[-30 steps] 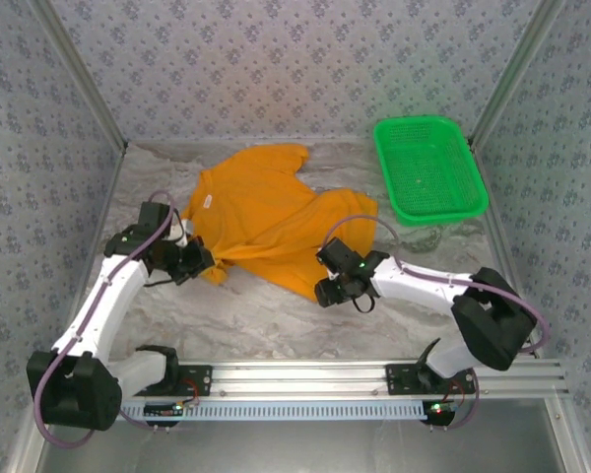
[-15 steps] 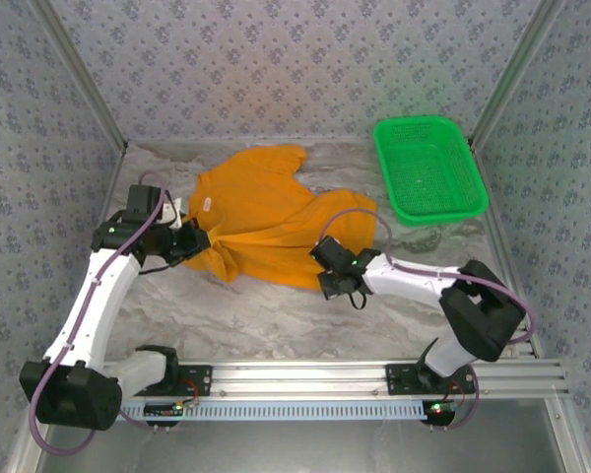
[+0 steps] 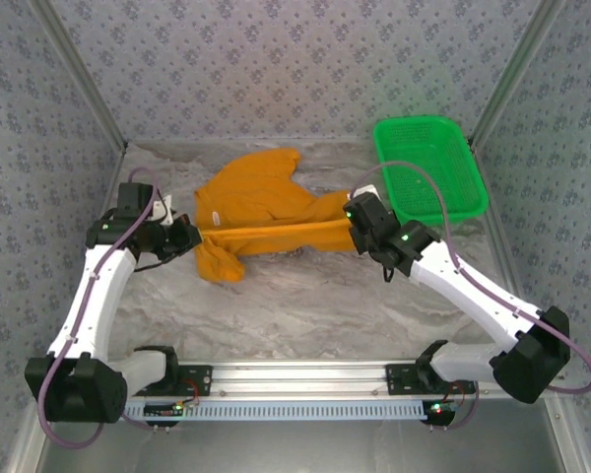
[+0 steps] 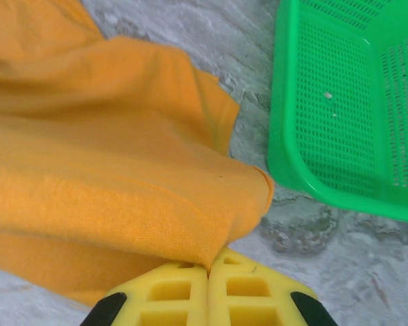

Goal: Fold the inside-out t-shirt

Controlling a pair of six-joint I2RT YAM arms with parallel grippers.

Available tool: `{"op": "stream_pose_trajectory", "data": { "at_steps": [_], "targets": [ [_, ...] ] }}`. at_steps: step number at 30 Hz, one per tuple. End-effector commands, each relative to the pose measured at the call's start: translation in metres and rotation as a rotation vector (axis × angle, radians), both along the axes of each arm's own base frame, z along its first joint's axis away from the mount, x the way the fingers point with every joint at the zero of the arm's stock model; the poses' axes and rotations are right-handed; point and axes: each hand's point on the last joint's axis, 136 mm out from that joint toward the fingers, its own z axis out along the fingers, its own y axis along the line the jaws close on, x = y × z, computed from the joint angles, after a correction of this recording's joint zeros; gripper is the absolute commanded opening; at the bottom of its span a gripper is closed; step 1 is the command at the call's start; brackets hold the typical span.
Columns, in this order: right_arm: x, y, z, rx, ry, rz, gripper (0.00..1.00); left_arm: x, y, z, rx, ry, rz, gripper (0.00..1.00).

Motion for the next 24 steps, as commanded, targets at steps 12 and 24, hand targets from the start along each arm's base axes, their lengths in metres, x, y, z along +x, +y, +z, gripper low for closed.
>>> {"op": "stream_pose_trajectory", "data": {
  "at_steps": [12, 24],
  "targets": [
    [0.109, -0.015, 0.162, 0.288, -0.393, 0.079, 0.0, 0.096, 0.009, 0.208, 0.067, -0.62, 0.0, 0.0],
    [0.107, -0.009, 0.254, 0.316, -0.534, 0.177, 0.0, 0.108, -0.006, 0.291, 0.195, -0.794, -0.104, 0.0]
  ]
}}
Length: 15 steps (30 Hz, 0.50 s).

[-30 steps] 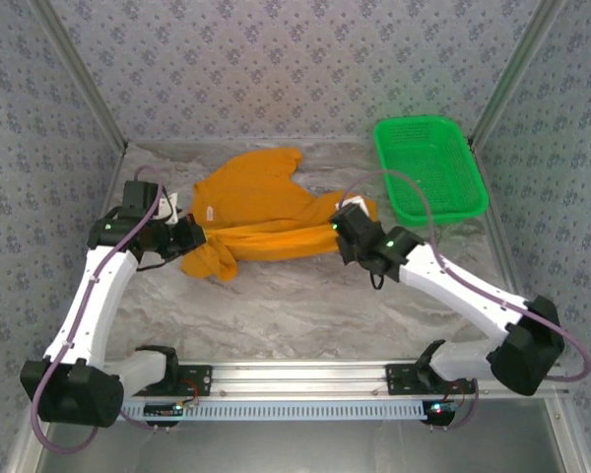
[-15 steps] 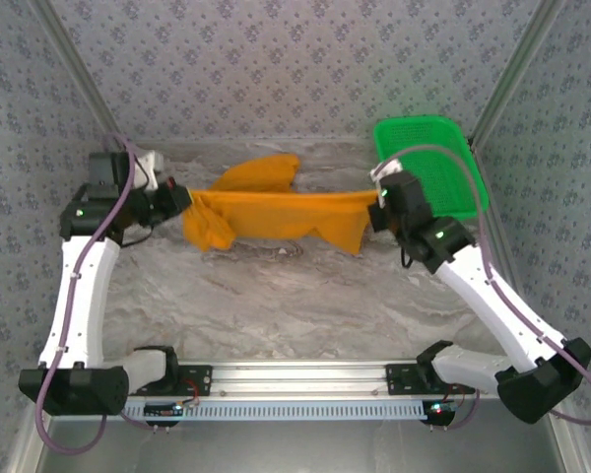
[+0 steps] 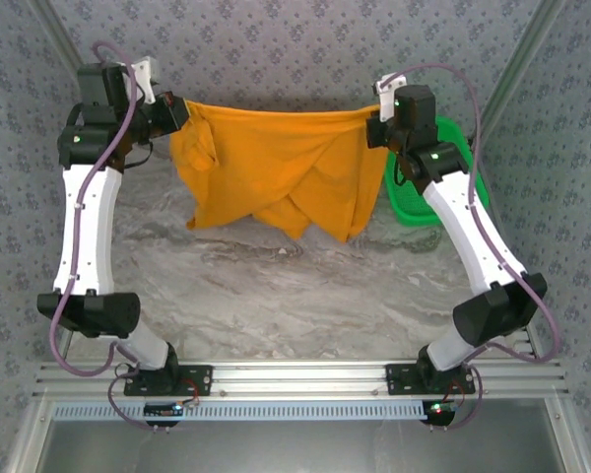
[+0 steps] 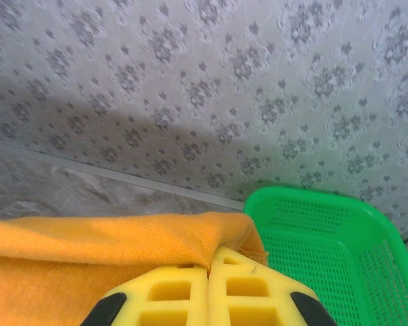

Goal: Fold the inside-out t-shirt

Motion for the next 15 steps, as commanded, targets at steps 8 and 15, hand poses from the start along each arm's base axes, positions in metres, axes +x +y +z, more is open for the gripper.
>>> {"op": "stream_pose_trajectory", "data": {
  "at_steps": [8, 15],
  "targets": [
    [-0.18, -0.001, 0.086, -0.081, -0.256, 0.247, 0.0, -0.144, 0.002, 0.087, 0.066, -0.358, -0.043, 0.0],
    [-0.197, -0.008, 0.097, -0.073, -0.289, 0.24, 0.0, -0.169, 0.0, 0.11, 0.051, -0.457, -0.07, 0.0]
  ]
}}
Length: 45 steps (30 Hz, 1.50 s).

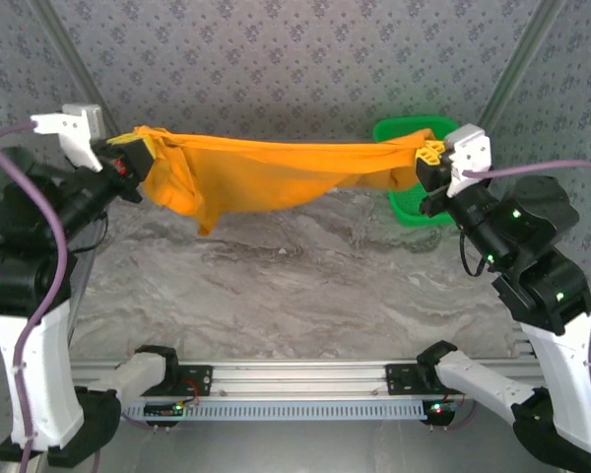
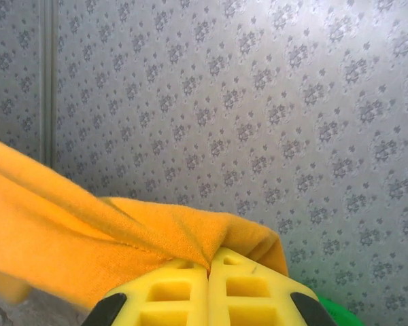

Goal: Fold the inside-out t-shirt

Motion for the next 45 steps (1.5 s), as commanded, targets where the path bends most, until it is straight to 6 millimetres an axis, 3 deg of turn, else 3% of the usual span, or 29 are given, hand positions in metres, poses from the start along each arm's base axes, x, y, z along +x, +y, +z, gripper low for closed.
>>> {"op": "stream_pose_trajectory", "data": {
  "at_steps": [1, 9, 12, 15, 17, 20, 23, 26, 28, 30, 33, 36, 39, 40, 41, 43, 45],
  "targets": [
    [0.035, 0.008, -0.033, -0.089, 0.097, -0.058, 0.0, 0.03, -0.002, 0.0, 0.028, -0.015, 0.013, 0.0],
    [0.15, 0.014, -0.078, -0.044, 0.271, -0.139, 0.0, 0.13, 0.0, -0.041, 0.121, 0.102, 0.088, 0.0],
    [0.192, 0.014, -0.09, -0.016, 0.31, -0.172, 0.0, 0.16, 0.0, -0.041, 0.157, 0.115, 0.104, 0.0],
    [0.231, 0.013, -0.088, 0.017, 0.307, -0.202, 0.0, 0.184, 0.003, -0.04, 0.172, 0.123, 0.133, 0.0],
    [0.254, 0.012, -0.073, 0.077, 0.3, -0.21, 0.0, 0.2, 0.004, -0.031, 0.159, 0.104, 0.143, 0.0],
    [0.264, 0.015, -0.042, 0.11, 0.255, -0.192, 0.0, 0.212, -0.001, -0.015, 0.149, 0.073, 0.127, 0.0],
    [0.257, 0.02, -0.019, 0.111, 0.202, -0.16, 0.0, 0.203, -0.008, 0.008, 0.133, 0.028, 0.079, 0.0],
    [0.243, 0.02, -0.021, 0.066, 0.198, -0.169, 0.0, 0.182, -0.018, 0.022, 0.119, -0.002, 0.014, 0.0],
    [0.232, 0.022, -0.034, 0.019, 0.206, -0.173, 0.0, 0.17, -0.027, 0.012, 0.14, 0.026, -0.033, 0.0],
    [0.217, 0.024, -0.062, -0.017, 0.231, -0.182, 0.0, 0.158, -0.034, -0.017, 0.176, 0.095, -0.064, 0.0],
    [0.19, 0.034, -0.129, -0.03, 0.321, -0.153, 0.0, 0.14, -0.043, -0.092, 0.175, 0.234, -0.097, 0.0],
    [0.156, 0.04, -0.213, -0.044, 0.487, -0.142, 0.0, 0.114, -0.045, -0.185, 0.116, 0.378, -0.091, 0.0],
    [0.107, 0.051, -0.311, -0.079, 0.685, -0.109, 0.02, 0.075, -0.048, -0.286, 0.084, 0.595, -0.112, 0.0],
    [0.091, 0.052, -0.342, -0.088, 0.75, -0.106, 0.07, 0.06, -0.048, -0.32, 0.078, 0.687, -0.115, 0.11],
    [0.073, 0.055, -0.372, -0.088, 0.826, -0.095, 0.2, 0.045, -0.047, -0.348, 0.068, 0.773, -0.118, 0.32],
    [0.046, 0.054, -0.415, -0.078, 0.962, -0.106, 0.37, 0.021, -0.042, -0.388, 0.05, 0.916, -0.093, 0.64],
    [0.031, 0.046, -0.434, -0.089, 1.042, -0.144, 0.44, 0.005, -0.04, -0.404, 0.024, 0.997, -0.082, 0.72]
  ]
}}
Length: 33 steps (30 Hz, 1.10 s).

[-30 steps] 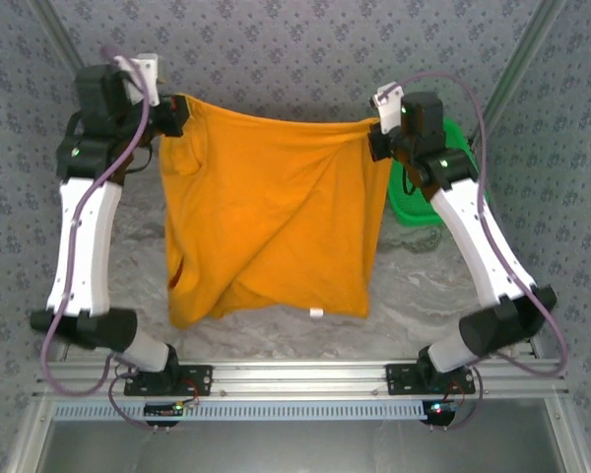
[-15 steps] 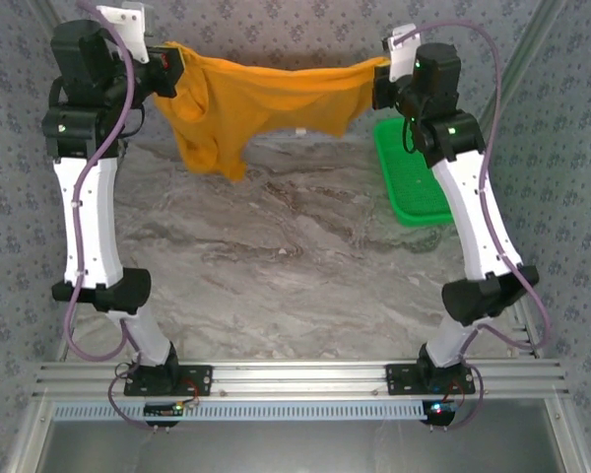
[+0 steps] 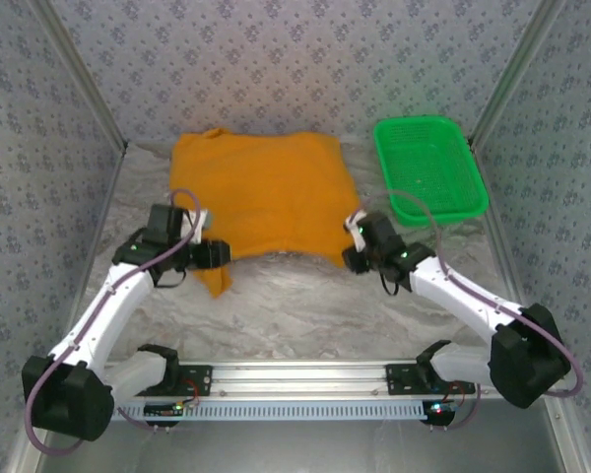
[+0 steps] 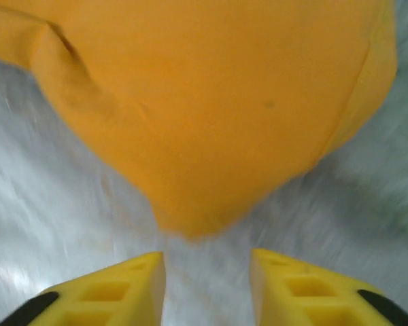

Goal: Fold the inside-out t-shirt

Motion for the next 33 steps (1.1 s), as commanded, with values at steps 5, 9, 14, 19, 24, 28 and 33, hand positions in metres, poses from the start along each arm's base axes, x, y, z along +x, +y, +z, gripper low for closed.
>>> {"op": "stream_pose_trajectory", "data": {
  "at_steps": [5, 9, 14, 19, 24, 28, 33],
  "targets": [
    [0.004, 0.022, 0.029, 0.133, 0.078, -0.043, 0.52, -0.015, 0.004, 0.007, -0.077, 0.068, 0.146, 0.74],
    [0.027, 0.026, 0.015, 0.159, 0.153, -0.167, 0.54, -0.008, 0.018, -0.003, 0.018, 0.121, 0.204, 0.73],
    [0.035, 0.009, -0.026, 0.198, 0.269, -0.407, 0.57, 0.023, 0.037, -0.02, 0.152, 0.122, 0.292, 0.73],
    [0.021, 0.015, -0.054, 0.171, 0.353, -0.43, 0.56, 0.042, 0.05, -0.065, 0.194, 0.187, 0.386, 0.72],
    [-0.001, 0.01, -0.079, 0.167, 0.423, -0.48, 0.22, 0.048, 0.064, -0.094, 0.187, 0.252, 0.463, 0.72],
    [-0.041, 0.023, -0.09, 0.084, 0.498, -0.383, 0.06, 0.06, 0.073, -0.094, 0.176, 0.255, 0.509, 0.74],
    [-0.124, 0.127, -0.053, 0.331, 0.722, 0.167, 0.12, 0.082, 0.092, -0.077, 0.162, 0.225, 0.575, 0.76]
  ]
}}
